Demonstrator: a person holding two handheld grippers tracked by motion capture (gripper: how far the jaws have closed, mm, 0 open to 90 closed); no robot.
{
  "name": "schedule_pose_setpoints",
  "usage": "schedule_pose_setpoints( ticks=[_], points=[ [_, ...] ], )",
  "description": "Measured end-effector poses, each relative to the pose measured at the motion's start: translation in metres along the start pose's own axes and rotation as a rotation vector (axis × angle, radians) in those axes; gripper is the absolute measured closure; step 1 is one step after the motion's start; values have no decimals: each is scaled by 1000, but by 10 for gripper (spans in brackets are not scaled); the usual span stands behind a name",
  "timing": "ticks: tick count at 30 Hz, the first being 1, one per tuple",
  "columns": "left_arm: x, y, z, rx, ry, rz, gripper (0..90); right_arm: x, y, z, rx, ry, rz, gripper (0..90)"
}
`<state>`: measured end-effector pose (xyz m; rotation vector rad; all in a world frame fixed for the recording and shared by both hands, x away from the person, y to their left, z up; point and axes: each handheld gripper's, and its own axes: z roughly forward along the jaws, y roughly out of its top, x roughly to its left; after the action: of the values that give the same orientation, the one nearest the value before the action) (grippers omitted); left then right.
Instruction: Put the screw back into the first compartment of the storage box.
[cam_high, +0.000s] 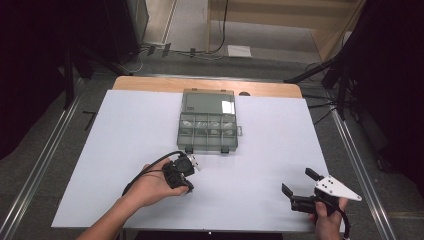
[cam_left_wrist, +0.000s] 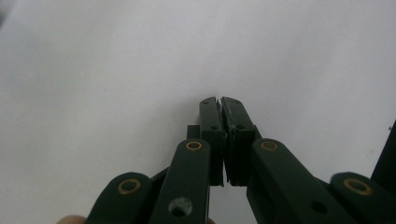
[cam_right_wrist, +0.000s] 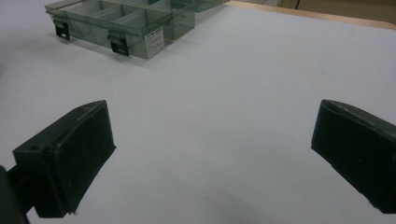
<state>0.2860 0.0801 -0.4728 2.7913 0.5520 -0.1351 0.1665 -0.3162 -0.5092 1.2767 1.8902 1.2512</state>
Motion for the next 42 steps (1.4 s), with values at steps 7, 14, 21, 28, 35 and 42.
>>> schedule_pose_setpoints(
  ticks=[7,14,21,28,35,42],
  points=[
    [9,4,-7,-9,12,-7,882,0,0,0,-1,1,5,0],
    [18,8,-14,-20,21,-16,882,-1,0,0,-1,0,5,0],
    [29,12,-23,-31,21,-30,882,-1,0,0,1,1,2,0],
    [39,15,-31,-45,35,-43,882,-1,0,0,1,3,-3,0],
    [48,21,-39,-44,62,-44,882,0,0,0,2,1,-2,0],
    [57,26,-45,-49,70,-51,882,0,0,0,2,0,0,0]
  ],
)
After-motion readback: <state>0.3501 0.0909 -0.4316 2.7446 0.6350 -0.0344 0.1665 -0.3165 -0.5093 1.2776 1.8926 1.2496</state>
